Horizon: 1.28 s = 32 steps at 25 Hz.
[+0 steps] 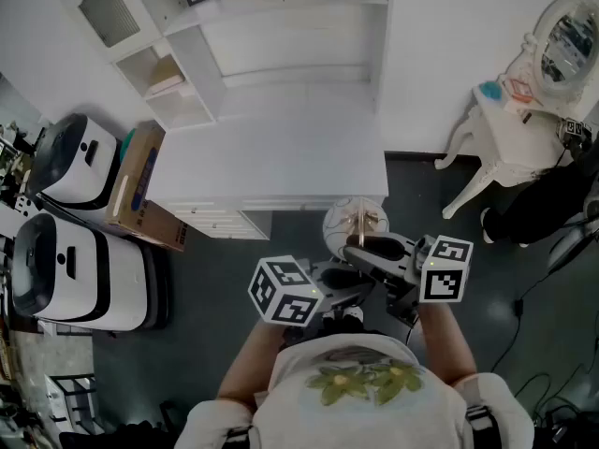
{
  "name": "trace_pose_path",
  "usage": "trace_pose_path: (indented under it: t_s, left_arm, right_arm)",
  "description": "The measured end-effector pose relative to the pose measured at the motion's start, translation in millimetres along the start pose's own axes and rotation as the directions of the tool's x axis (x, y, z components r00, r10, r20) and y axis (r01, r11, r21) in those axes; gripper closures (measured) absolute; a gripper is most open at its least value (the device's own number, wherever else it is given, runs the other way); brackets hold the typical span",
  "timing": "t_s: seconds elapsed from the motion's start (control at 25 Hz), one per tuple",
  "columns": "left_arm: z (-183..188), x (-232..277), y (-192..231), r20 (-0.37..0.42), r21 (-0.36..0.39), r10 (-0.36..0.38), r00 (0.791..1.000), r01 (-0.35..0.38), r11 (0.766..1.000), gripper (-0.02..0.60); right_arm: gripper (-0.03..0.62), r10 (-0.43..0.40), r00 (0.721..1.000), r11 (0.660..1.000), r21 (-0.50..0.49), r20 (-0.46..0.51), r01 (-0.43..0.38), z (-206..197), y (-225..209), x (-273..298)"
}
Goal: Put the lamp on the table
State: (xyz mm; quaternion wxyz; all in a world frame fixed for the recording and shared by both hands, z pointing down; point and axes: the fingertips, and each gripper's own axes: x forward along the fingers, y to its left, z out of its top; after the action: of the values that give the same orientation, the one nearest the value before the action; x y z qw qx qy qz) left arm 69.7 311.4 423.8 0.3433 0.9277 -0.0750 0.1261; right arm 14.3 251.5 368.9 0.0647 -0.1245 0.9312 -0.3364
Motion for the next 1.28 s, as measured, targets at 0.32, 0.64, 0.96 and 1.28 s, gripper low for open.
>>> trace_pose_path:
  t_s: [0.32, 0.64, 0.96, 1.28]
  left_arm:
    - [-1.1, 15.5, 0.0, 0.006, -0.008, 0.007, 1.000, -0.007, 1.000, 0.531]
    - [-8.3, 25.0, -1.6, 0.009, 0.002, 0.041, 0.999, -0.041, 0.999, 0.531]
    - [8.9, 23.0, 2.3, 0.024, 0.025, 0.005, 1.000, -0.005, 1.000, 0.532]
    - [40.4, 9.9, 31.1, 0.031, 0.021, -0.015, 0.999, 0.015, 1.000, 0.534]
  right_arm:
    - [0.488, 0.001, 1.000, 1.000, -0.012, -0.021, -0.002, -2.4, -4.8, -12.3]
    - [0.485, 0.023, 0.998, 0.999, -0.034, -0.053, -0.025, -12.5, -4.7, -17.7]
    - [0.482, 0.054, 0.998, 0.998, -0.027, -0.035, -0.055, 2.6, -10.7, -13.4]
    - [0.482, 0.062, 0.998, 0.998, -0.027, -0.032, -0.063, 30.1, -32.4, 11.2]
